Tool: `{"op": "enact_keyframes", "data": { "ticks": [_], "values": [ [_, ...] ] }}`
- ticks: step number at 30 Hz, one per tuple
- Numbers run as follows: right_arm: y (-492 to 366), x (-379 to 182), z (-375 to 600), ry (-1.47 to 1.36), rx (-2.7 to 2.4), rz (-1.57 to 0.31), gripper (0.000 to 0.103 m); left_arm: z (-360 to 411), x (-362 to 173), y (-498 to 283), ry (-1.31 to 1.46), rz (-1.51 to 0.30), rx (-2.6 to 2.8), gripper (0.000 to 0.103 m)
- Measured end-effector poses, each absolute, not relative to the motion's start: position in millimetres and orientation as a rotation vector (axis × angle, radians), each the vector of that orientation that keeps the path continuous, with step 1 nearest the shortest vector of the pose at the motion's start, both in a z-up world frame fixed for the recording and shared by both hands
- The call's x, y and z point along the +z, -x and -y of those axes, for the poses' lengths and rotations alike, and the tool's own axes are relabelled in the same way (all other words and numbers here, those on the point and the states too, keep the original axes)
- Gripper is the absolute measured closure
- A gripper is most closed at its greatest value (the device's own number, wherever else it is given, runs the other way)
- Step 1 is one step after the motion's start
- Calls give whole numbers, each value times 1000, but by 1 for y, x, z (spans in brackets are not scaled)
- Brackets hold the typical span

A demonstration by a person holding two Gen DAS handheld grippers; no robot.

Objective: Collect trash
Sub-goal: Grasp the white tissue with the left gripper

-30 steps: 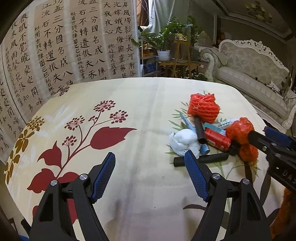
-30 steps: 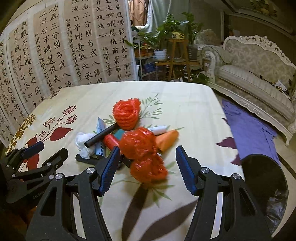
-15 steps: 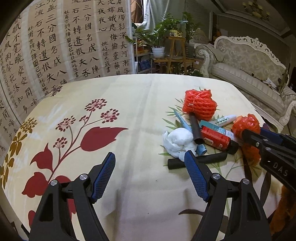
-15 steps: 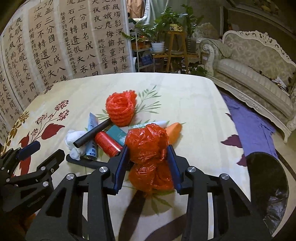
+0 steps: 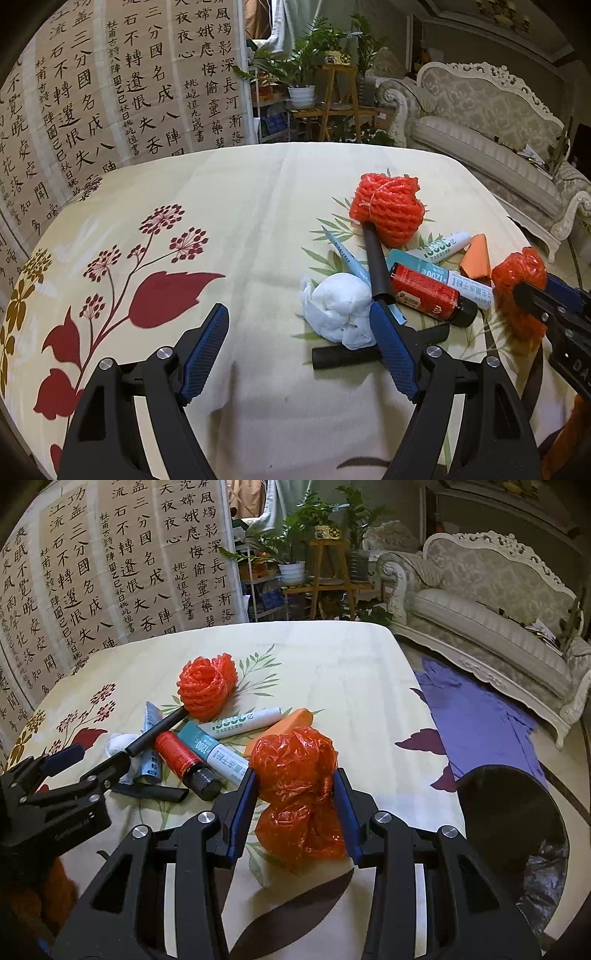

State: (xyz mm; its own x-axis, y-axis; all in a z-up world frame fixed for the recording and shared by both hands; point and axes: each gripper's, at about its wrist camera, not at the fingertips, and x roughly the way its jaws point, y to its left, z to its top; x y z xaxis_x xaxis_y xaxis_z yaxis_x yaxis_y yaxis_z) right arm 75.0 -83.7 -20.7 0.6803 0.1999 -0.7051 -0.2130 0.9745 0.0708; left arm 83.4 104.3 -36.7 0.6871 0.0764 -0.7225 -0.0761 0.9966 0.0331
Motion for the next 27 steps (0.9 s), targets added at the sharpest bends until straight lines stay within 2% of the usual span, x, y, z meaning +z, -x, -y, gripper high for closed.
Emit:
{"op": "enact_keyframes", "data": {
  "ticks": [4,6,14,23,27],
  "values": [
    [-75,-21,84,17,231,-791,63,-104,-38,-89,-4,-821,71,27],
    [-76,-23,85,15,230,-794,63,-104,-38,-90,-1,-824,61,32],
    [-76,-25,87,11,229,-796,63,-96,-40,-86,-9,-823,-22,70],
    [-75,-24,88,9,226,-794,63,-99,-37,-79,8,-810,-22,84],
    [-72,-24,90,10,221,-791,63,-105,-34,-73,32,-799,-21,85]
  ]
}}
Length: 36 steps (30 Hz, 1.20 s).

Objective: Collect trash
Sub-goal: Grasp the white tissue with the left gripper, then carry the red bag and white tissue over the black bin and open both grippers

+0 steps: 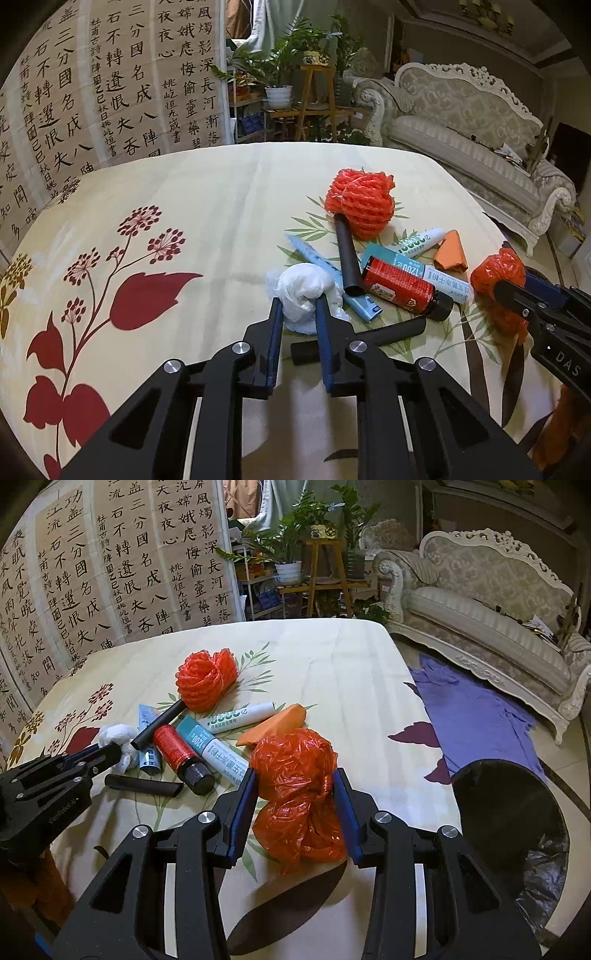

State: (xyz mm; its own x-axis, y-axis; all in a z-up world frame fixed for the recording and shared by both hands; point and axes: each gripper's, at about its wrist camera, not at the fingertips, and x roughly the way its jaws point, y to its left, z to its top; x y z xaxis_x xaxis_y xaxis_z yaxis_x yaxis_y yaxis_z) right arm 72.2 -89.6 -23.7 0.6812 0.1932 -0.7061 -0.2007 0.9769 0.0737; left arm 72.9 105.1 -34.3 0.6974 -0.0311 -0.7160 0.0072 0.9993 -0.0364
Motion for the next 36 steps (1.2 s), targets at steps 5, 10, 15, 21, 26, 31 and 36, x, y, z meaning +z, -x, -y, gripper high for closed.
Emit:
{"op": "enact_keyframes", "data": {
  "ticks": [5,10,15,21,26,31,36],
  "values": [
    [-64,-23,91,13,215,-787,63,-110,-31,-65,42,-783,-13,90],
    [-56,-20,91,16,213,-781,63,-113,-26,-57,53,-766,-6,93],
    [-52,-18,91,17,211,-777,63,-115,-23,-49,56,-753,2,93],
    [-43,-16,94,17,208,-769,63,-116,-18,-41,61,-741,8,93],
    [-36,-12,102,13,191,-759,63,-108,-11,-33,60,-719,-2,93],
    [-28,-7,115,10,160,-746,63,-92,-5,-25,52,-691,-39,93],
    [-18,1,138,9,102,-724,63,-65,2,-20,42,-671,-105,93]
  ]
}}
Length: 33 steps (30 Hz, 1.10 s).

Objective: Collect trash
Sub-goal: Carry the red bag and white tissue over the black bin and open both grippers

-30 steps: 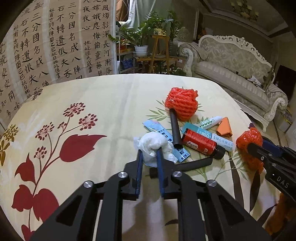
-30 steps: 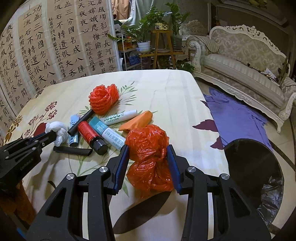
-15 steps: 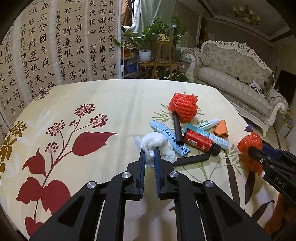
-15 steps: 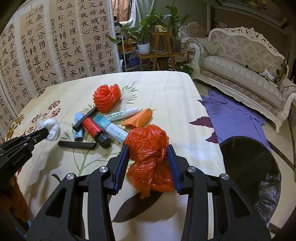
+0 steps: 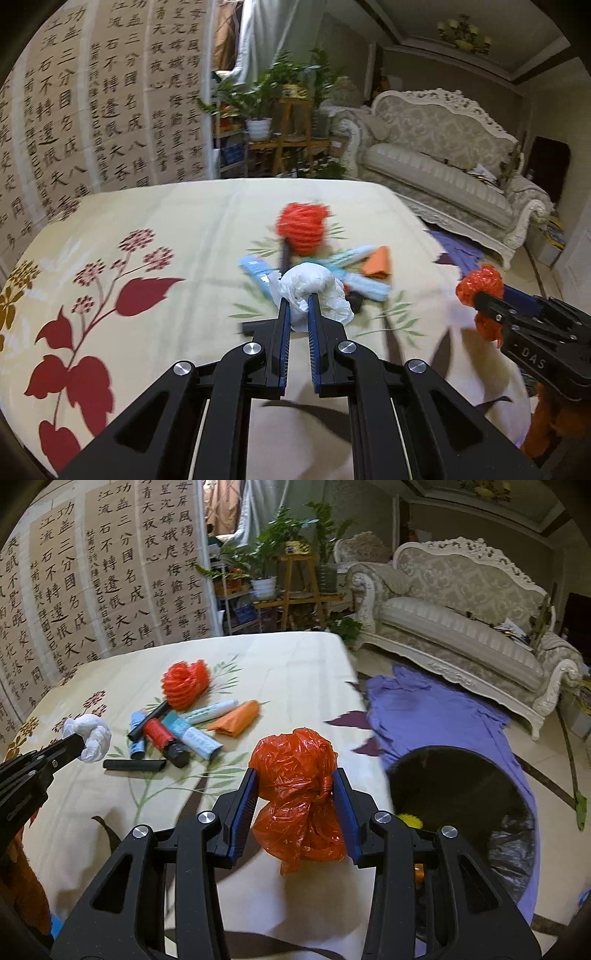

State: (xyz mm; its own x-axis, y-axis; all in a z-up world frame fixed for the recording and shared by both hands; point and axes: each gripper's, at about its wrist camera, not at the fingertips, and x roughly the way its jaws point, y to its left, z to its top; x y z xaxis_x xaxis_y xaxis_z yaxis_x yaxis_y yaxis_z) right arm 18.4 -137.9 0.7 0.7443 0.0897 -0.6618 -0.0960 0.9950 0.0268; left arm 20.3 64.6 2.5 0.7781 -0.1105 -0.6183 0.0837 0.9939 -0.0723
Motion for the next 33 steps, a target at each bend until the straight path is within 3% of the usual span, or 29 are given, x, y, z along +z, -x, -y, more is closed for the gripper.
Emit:
{"op": "enact_keyframes", "data": {
  "ticks": [19,33],
  "values": [
    [16,6,255,-53,-171,-678,63,88,11,-23,-58,-618,-416,93],
    [6,-6,302,-108,-211,-674,63,155,-7,-41,-146,-641,-461,93]
  ]
}}
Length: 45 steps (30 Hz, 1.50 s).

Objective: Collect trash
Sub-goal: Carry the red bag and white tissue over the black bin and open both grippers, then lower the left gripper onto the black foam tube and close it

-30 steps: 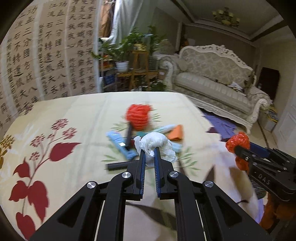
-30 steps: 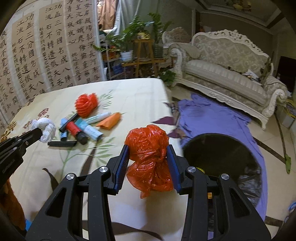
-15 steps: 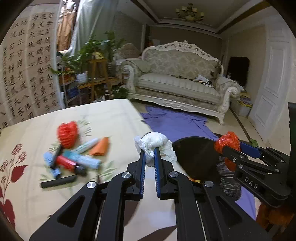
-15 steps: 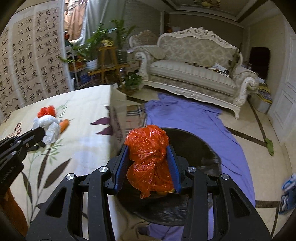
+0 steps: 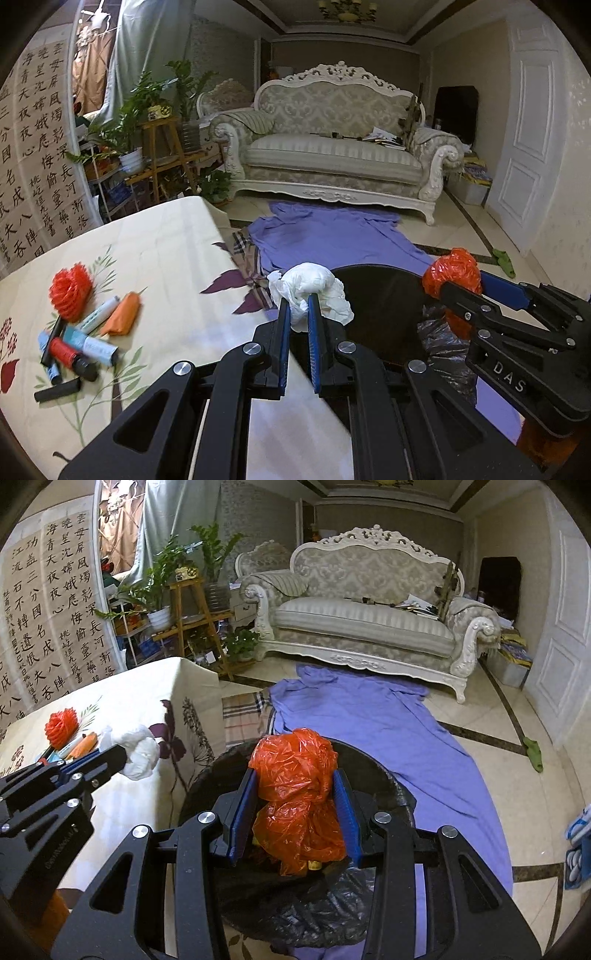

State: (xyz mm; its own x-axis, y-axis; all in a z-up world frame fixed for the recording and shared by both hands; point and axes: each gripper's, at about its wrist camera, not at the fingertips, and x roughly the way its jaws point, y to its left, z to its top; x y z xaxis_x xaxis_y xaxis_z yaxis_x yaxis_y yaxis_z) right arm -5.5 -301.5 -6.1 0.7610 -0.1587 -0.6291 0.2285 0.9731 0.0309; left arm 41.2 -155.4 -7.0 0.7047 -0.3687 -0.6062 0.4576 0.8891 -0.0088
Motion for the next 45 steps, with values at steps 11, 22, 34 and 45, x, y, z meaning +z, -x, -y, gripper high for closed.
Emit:
{"op": "enact_keyframes", "data": {
  "ticks": [11,22,34,45],
  "values": [
    [-3,-16,319,-137,-232,-690,61,180,-17,-51,-199,-651,-475,92],
    [-1,-16,327,-151,-261,-686,51,171,-17,-52,-174,-674,-440,49],
    [-3,-18,293,-133,-191,-699,47,121,-8,-39,-152,-668,-346,38],
    [-12,-17,225,-85,-36,-725,47,44,-19,-36,-119,-717,-167,37]
  ]
}}
